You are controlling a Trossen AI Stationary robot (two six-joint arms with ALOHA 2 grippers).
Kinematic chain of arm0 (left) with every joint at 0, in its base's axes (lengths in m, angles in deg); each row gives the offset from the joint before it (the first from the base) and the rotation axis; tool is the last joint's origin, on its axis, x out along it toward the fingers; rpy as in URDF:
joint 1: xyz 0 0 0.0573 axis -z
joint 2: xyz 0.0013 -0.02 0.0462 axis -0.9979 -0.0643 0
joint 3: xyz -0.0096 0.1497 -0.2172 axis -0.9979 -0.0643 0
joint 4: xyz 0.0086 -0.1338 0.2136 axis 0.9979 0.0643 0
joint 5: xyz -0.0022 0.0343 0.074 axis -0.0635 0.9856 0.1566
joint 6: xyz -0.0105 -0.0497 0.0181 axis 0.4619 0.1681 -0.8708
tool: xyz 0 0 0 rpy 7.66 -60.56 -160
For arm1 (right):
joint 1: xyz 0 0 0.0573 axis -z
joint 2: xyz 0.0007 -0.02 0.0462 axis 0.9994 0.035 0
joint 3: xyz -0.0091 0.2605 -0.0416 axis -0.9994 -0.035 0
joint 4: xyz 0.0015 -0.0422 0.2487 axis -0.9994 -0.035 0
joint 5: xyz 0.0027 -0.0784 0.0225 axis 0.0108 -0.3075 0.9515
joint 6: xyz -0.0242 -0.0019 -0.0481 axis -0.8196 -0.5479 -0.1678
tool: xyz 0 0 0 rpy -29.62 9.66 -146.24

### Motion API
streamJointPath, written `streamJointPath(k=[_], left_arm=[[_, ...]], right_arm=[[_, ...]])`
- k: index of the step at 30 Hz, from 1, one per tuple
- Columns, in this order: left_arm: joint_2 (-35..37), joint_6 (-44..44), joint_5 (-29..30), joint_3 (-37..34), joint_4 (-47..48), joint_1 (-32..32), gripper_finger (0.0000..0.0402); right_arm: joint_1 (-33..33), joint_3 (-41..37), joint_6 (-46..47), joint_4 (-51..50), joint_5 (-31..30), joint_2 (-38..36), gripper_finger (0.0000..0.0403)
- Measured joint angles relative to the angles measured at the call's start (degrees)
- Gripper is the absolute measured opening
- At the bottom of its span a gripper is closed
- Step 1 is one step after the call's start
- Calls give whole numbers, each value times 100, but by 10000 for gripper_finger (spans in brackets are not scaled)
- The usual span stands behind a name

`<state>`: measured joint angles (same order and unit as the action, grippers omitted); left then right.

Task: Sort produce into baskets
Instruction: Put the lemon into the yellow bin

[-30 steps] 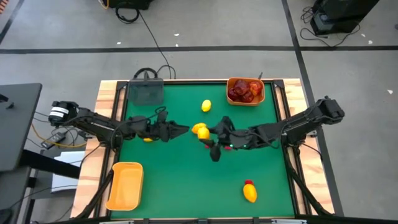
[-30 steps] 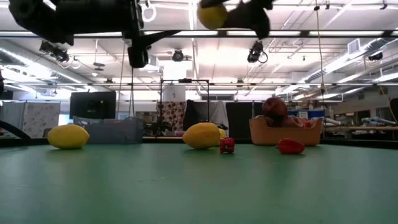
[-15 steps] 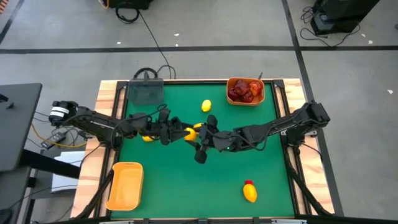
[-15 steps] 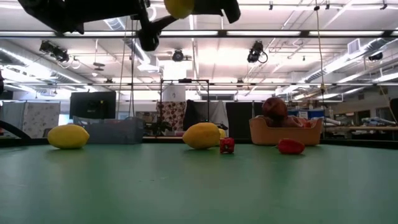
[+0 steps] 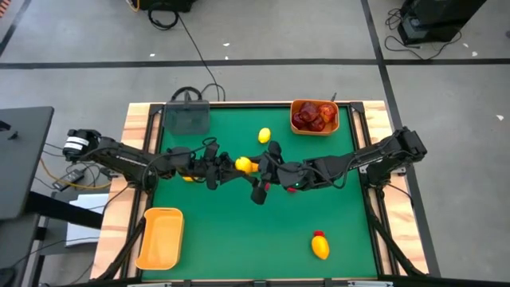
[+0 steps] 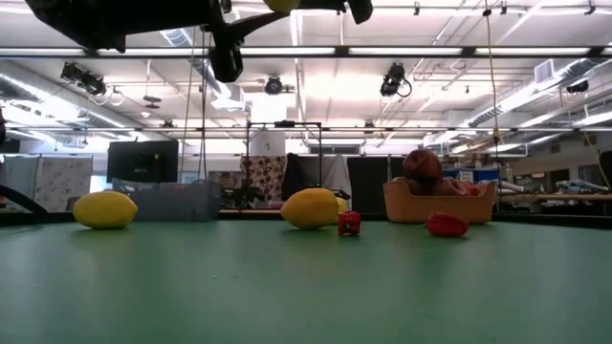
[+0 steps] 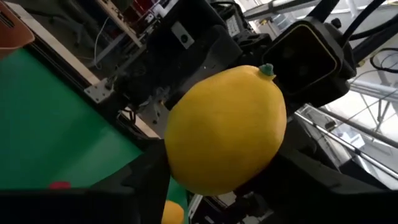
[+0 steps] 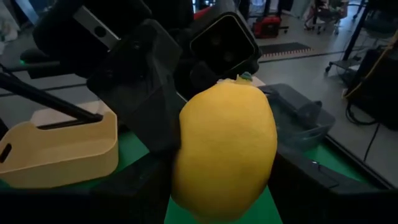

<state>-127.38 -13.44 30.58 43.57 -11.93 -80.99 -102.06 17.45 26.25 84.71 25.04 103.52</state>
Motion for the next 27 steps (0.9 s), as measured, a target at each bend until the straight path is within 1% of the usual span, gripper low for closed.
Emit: streamJointPath(k=[5,7,8,11,13,16,18,19,21,23,25,27], left_arm=[[-4,-2,101,0,6,0,236],[-4,1,122,0,61,0,232],[-4,-10,123,0,87,2,231],[-4,126,126,0,127,7,228],[-4,136,277,0,173,5,227],[7,99,536,4,333,-28,227],[7,111,494,4,467,-11,227],[9,114,384,4,521,-6,227],[131,118,93,7,938,-9,227],[313,88,-297,7,1661,-9,227],[601,11,-564,5,2738,57,227],[940,-14,-683,4,3641,137,227]], right_arm=[[0,0,50,-34,8,0,239],[0,0,256,-103,63,0,245],[4,0,359,-148,164,-1,250],[59,-2,964,-426,800,-97,269],[66,-2,1510,-917,1164,-231,281],[-23,-9,2213,-1930,1627,-449,295],[-73,-9,2616,-2558,1813,-601,300],[-100,-9,2790,-2863,1829,-662,301],[-169,-9,2982,-3377,1791,-734,302],[-260,-11,3032,-3793,1702,-743,300],[-305,-14,3033,-4010,1583,-737,299],[-317,-79,3072,-3945,1306,-740,298]])
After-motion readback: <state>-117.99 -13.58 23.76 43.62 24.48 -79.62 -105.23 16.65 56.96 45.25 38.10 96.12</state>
